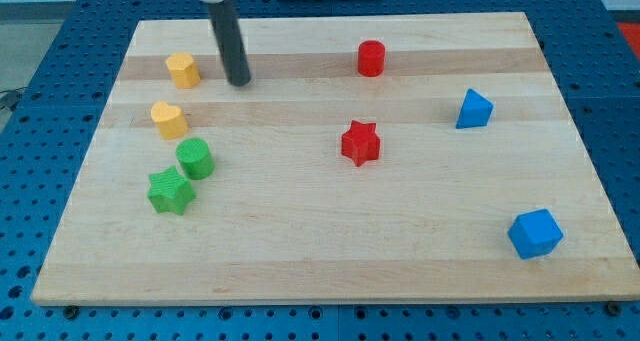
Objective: Move the hexagon to the top left of the heart
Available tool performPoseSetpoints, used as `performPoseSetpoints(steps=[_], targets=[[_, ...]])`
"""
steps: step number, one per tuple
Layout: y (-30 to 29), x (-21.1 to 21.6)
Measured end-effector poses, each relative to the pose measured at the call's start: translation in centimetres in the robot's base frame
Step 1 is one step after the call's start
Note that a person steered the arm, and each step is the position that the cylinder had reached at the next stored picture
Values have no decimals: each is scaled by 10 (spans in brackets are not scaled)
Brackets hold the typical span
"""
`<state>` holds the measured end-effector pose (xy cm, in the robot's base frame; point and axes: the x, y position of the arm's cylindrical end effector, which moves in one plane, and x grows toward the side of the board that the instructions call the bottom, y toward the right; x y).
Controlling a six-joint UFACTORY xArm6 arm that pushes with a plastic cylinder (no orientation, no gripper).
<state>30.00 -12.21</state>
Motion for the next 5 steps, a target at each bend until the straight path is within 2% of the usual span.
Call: performPoseSetpoints(steps=[1,3,5], targets=[[-36,-56],[-77,-16],[-77,17]])
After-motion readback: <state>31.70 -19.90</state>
